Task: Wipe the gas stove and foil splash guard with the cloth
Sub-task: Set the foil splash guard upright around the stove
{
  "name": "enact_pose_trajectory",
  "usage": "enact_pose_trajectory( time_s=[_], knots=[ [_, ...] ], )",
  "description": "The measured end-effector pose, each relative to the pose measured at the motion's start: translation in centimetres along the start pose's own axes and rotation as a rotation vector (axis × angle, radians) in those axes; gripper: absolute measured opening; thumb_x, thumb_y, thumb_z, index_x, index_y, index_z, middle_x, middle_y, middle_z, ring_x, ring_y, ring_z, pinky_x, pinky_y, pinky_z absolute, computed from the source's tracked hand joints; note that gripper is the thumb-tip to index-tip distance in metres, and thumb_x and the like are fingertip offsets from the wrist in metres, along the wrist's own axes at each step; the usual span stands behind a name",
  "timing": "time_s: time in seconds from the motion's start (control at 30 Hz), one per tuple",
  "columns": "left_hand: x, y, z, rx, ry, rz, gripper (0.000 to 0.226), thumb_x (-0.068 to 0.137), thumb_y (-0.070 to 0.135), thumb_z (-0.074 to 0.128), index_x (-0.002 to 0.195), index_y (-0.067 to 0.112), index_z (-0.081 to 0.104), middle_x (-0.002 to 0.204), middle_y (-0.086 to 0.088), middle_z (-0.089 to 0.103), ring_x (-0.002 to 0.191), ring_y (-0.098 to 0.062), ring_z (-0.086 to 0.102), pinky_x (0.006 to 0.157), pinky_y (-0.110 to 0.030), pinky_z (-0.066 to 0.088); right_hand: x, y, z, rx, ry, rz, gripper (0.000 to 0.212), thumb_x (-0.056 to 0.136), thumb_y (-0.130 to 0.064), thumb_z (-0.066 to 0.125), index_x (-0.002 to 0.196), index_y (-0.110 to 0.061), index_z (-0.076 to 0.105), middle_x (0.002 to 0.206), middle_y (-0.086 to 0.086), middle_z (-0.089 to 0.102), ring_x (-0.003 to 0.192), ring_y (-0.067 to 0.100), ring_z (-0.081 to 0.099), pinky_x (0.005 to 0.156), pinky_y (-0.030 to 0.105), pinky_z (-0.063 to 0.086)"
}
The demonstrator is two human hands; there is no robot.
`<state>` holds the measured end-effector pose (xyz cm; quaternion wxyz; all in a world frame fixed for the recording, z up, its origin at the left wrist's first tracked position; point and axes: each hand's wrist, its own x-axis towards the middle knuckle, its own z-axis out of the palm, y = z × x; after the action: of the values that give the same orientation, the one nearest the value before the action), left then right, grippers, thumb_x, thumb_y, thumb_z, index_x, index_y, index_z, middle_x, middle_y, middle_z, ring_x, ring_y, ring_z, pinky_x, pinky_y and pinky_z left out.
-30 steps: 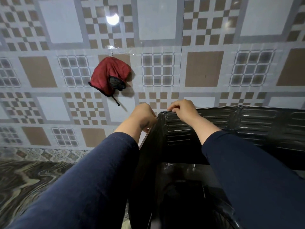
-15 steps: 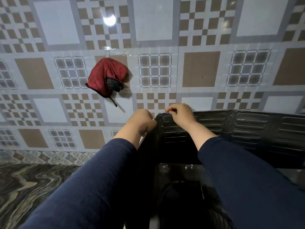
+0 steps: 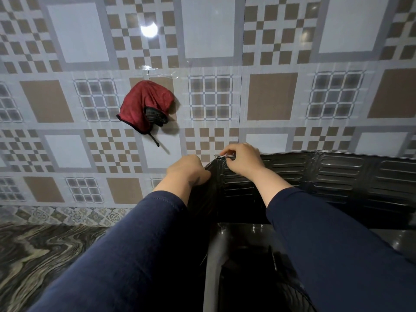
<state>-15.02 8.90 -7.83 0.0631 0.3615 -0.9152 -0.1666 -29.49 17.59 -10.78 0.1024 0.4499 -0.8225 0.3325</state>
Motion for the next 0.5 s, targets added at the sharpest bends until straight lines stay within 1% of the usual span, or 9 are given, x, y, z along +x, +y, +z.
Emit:
enact_pose_trajectory(
  time_s=[0.2, 0.33, 0.4, 0.47, 0.5],
  knots=[
    [0.1, 0.1, 0.0, 0.057, -0.003, -0.002, 0.027, 0.085, 0.036, 0.053, 0.094, 0.014, 0.064, 0.088, -0.003, 0.065, 0.085, -0.022, 0.062, 0.068, -0.031, 0.046, -0.1, -0.2, -0.3, 0.005, -0.026, -0.004, 0.026, 0.081, -0.014, 0.060, 0.099, -0.031, 0.070, 0.100, -0.008, 0.069, 0.100, 0.016, 0.057, 0.090, 0.032, 0.037],
    [0.0, 0.4, 0.0, 0.088, 0.019, 0.008, 0.026, 0.085, 0.037, 0.052, 0.093, 0.014, 0.062, 0.088, -0.003, 0.063, 0.085, -0.022, 0.061, 0.067, -0.031, 0.045, -0.3, -0.3, -0.4, 0.013, -0.031, 0.003, 0.028, 0.079, -0.014, 0.060, 0.098, -0.032, 0.070, 0.093, -0.009, 0.068, 0.096, 0.015, 0.055, 0.091, 0.034, 0.040],
    [-0.3, 0.6, -0.1, 0.098, 0.045, 0.018, 0.031, 0.086, 0.038, 0.052, 0.103, 0.014, 0.063, 0.098, -0.002, 0.065, 0.092, -0.023, 0.062, 0.068, -0.030, 0.043, -0.3, -0.4, -0.7, 0.010, -0.040, 0.002, 0.028, 0.079, -0.015, 0.061, 0.099, -0.033, 0.069, 0.091, -0.010, 0.067, 0.097, 0.016, 0.054, 0.092, 0.036, 0.041],
    [-0.7, 0.8, -0.2, 0.090, 0.079, 0.033, 0.039, 0.088, 0.038, 0.053, 0.118, 0.015, 0.058, 0.115, -0.003, 0.063, 0.106, -0.024, 0.060, 0.075, -0.031, 0.044, -0.5, -0.7, -1.2, -0.009, -0.071, -0.003, 0.029, 0.080, -0.018, 0.062, 0.104, -0.033, 0.067, 0.095, -0.010, 0.065, 0.102, 0.016, 0.053, 0.091, 0.035, 0.038],
    [-1.0, 0.9, -0.3, 0.080, 0.091, 0.046, 0.041, 0.088, 0.037, 0.053, 0.123, 0.016, 0.055, 0.120, -0.003, 0.062, 0.109, -0.024, 0.058, 0.079, -0.032, 0.044, -0.6, -0.8, -1.5, -0.026, -0.093, -0.010, 0.030, 0.081, -0.019, 0.063, 0.107, -0.033, 0.066, 0.099, -0.010, 0.065, 0.105, 0.016, 0.051, 0.092, 0.035, 0.036]
  ],
)
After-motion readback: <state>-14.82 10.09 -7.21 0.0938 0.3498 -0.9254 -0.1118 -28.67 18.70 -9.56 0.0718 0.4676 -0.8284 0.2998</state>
